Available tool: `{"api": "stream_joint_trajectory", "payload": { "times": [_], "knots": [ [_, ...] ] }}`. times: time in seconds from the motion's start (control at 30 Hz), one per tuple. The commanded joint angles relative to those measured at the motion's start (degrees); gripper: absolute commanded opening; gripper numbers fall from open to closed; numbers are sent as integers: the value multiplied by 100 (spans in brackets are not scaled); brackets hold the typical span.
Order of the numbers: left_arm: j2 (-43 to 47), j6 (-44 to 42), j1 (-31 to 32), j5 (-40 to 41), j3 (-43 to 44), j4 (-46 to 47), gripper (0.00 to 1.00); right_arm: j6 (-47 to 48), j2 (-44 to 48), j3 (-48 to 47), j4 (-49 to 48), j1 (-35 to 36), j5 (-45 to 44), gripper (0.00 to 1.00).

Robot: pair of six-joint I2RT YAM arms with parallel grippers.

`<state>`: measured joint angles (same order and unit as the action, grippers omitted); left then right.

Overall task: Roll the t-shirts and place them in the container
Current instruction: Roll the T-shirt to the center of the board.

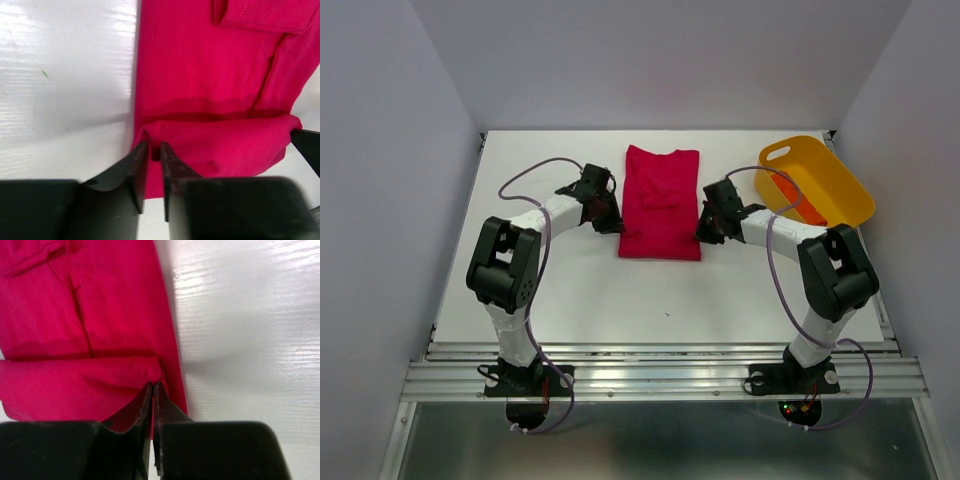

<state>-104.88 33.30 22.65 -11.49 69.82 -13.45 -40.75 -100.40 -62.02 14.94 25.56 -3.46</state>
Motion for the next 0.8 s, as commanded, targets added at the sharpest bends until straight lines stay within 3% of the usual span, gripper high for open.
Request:
{"api": "stream_joint_trajectory", "payload": {
  "times": [0.0,0.03,0.13,0.27,0.37,0.43,0.47,0.5,0.53,0.63,0.77],
  "knots": [
    [11,-324,-59,243,383,-263,31,-3,55,-197,-70,-34,-304,8],
    [98,-341,-59,278,409,-289,43,6,134,-188,-61,-34,-321,9],
    [327,-385,-59,497,505,-438,64,41,379,-188,79,-34,-391,26],
    [723,-368,-42,893,489,-579,65,147,793,-91,176,-34,-427,39],
    [1048,-316,2,937,296,-544,56,182,1074,-39,281,-34,-488,42],
    [1224,-263,81,807,112,-439,33,234,1136,-73,316,124,-497,39],
    [1285,-236,116,728,41,-308,15,252,1128,-100,317,194,-489,37],
    [1286,-201,142,622,-21,-237,15,261,1084,-143,325,256,-462,35],
    [1277,-166,212,517,-117,-176,0,269,1049,-187,334,378,-453,28],
    [1111,-43,362,340,-179,-88,0,217,856,-267,221,379,-209,14],
    [909,63,486,235,-285,167,0,102,531,-389,106,379,-154,10]
  ]
}}
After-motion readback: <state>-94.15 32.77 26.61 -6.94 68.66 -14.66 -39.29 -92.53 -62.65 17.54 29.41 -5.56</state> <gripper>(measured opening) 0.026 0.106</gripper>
